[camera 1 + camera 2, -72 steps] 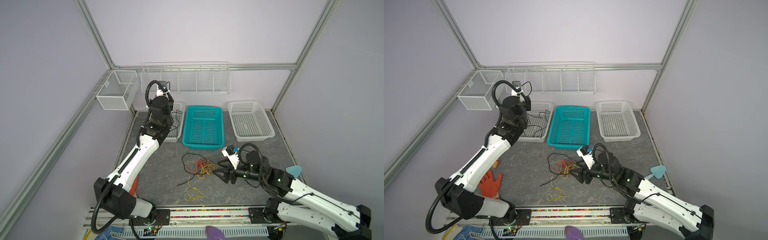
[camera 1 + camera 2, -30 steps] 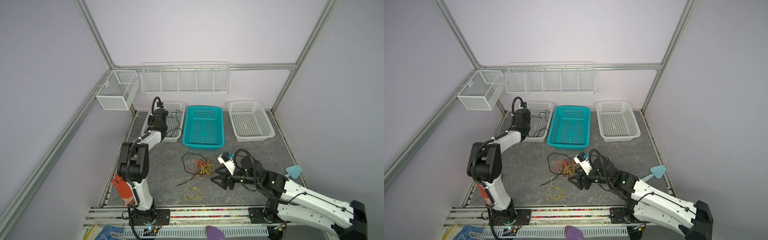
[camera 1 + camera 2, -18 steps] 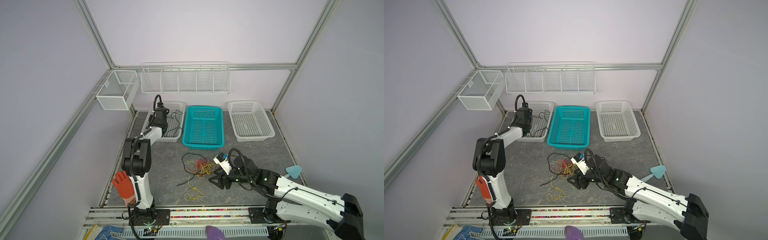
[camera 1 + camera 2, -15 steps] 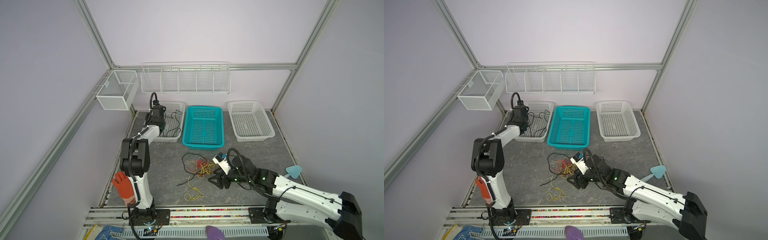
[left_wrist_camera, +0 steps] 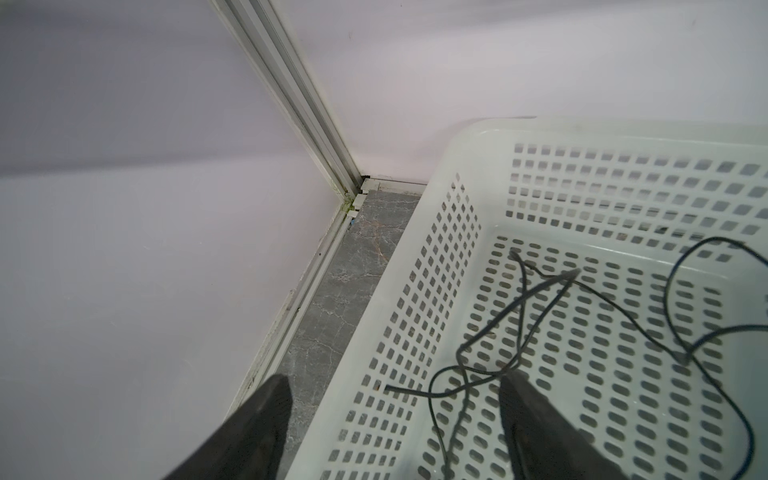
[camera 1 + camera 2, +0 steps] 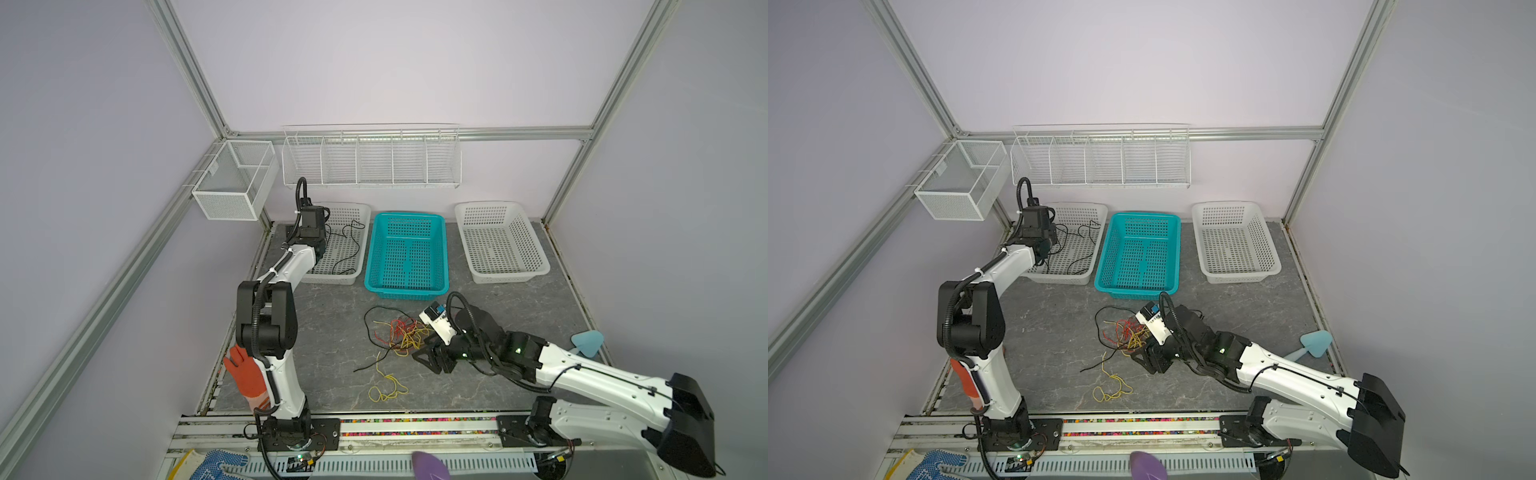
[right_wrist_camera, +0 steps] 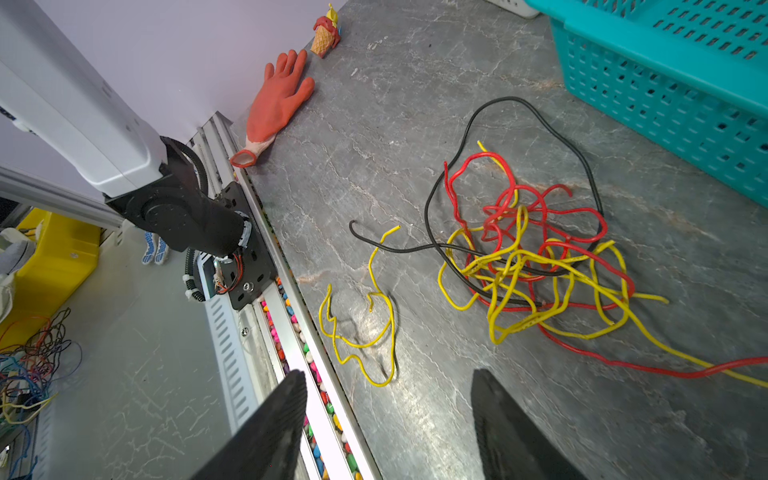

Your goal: Untangle the cables

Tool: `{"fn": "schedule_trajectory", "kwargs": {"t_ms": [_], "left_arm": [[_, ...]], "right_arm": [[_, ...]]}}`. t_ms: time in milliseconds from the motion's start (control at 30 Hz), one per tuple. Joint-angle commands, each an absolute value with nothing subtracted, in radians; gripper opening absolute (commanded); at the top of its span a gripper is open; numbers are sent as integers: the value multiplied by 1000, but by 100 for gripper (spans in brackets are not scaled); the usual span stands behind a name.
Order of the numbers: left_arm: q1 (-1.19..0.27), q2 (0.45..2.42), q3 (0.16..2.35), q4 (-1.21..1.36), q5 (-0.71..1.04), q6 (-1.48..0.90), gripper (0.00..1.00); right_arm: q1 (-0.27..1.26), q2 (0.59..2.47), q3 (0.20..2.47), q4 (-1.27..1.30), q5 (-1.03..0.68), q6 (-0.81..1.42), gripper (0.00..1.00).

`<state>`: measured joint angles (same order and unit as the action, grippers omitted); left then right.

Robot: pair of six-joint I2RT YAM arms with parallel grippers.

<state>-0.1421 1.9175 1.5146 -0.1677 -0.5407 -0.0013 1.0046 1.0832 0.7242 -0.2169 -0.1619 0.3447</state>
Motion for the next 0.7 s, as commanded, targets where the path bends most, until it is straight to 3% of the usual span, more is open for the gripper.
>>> {"fn": "schedule_trajectory", "kwargs": {"t_ms": [0,233,433,667], "left_arm": [[-163,1839,1562,-280,-539,-135,86],[-223,1718,1553,-486,-448,-318,100],[-232,1591,1482,-654,-252,-476,99],[-250,1356,1201,-666,-102,-611,99]], "right_arm": [[1011,1095,748,-242,-138,368,66],[1014,1149,756,-248,-103,421,66],[1014,1195,787,-250,-53,414,66],[1008,1314,830,-189,-51,372,65]]}}
